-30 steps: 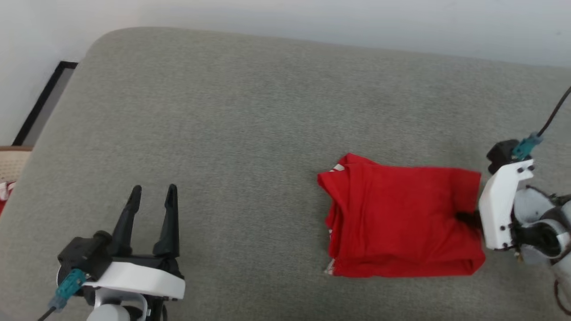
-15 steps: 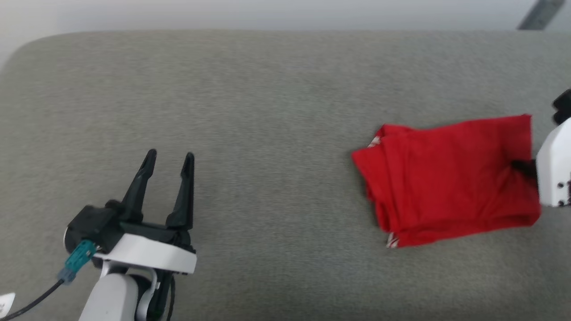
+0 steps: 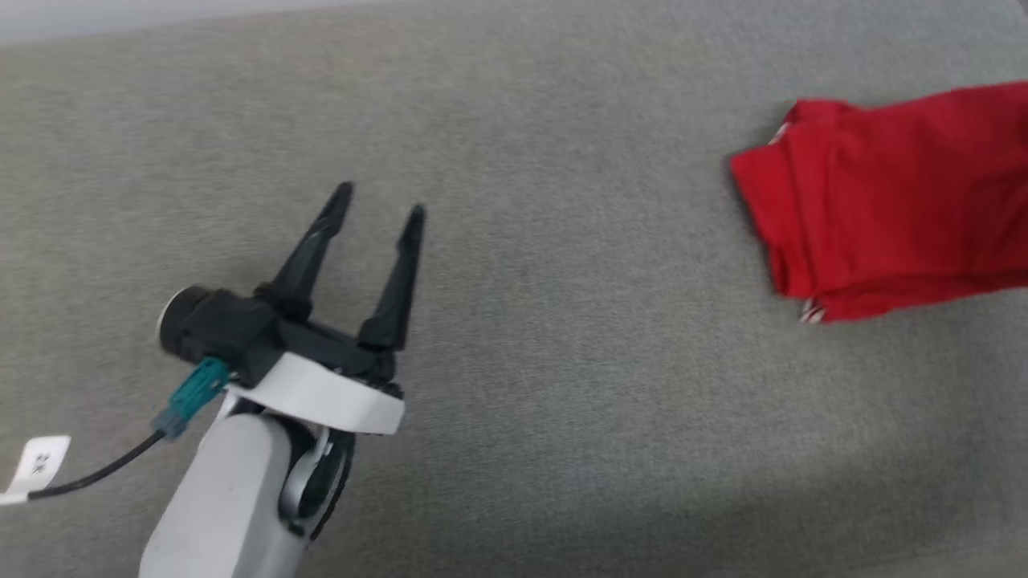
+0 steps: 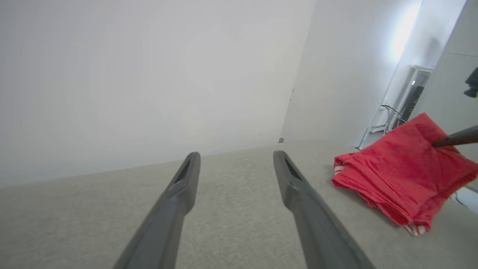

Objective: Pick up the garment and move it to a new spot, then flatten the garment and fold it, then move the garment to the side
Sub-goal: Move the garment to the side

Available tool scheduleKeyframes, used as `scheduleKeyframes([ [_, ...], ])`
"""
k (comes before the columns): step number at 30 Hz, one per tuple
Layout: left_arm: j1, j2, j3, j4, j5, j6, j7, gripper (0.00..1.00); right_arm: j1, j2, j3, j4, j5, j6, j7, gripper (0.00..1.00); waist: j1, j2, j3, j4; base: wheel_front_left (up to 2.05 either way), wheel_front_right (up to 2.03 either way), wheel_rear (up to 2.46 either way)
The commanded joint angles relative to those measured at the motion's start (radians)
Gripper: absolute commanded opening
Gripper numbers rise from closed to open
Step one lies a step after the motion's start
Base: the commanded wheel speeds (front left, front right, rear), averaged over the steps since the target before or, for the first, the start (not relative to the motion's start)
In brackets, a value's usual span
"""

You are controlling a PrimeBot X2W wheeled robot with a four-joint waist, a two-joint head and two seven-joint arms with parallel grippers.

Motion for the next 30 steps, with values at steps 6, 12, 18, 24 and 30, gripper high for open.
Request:
scheduleKeyframes([
  [6, -0.077, 0.008, -0.063, -0.004, 0.015, -0.001, -0.001, 1.0, -0.081, -0.025, 0.035, 0.068, -0.053, 0.0, -0.105, 0.0, 0.0, 0.0, 0.068, -0.063, 0.0, 0.0, 0.0],
  [12, -0.139, 0.012, -0.133, 0.002, 0.017, -0.001, -0.002, 1.0, -0.159, -0.033, 0.062, 0.174, -0.116, 0.0, -0.219, 0.0, 0.0, 0.0, 0.112, -0.085, 0.0, 0.0, 0.0],
  [18, -0.183, 0.007, -0.172, 0.004, 0.021, -0.001, -0.001, 1.0, -0.214, -0.029, 0.087, 0.303, -0.196, 0.0, -0.325, 0.0, 0.0, 0.0, 0.146, -0.077, 0.0, 0.0, 0.0],
  [24, -0.204, 0.011, -0.187, 0.005, 0.015, -0.001, -0.001, 1.0, -0.262, 0.023, 0.073, 0.45, -0.252, 0.0, -0.421, 0.0, 0.0, 0.0, 0.17, -0.066, 0.0, 0.0, 0.0],
  [30, -0.213, 0.017, -0.19, 0.009, 0.011, -0.001, -0.001, 1.0, -0.305, 0.078, 0.061, 0.581, -0.29, 0.0, -0.483, 0.0, 0.0, 0.0, 0.18, -0.053, 0.0, 0.0, 0.0],
])
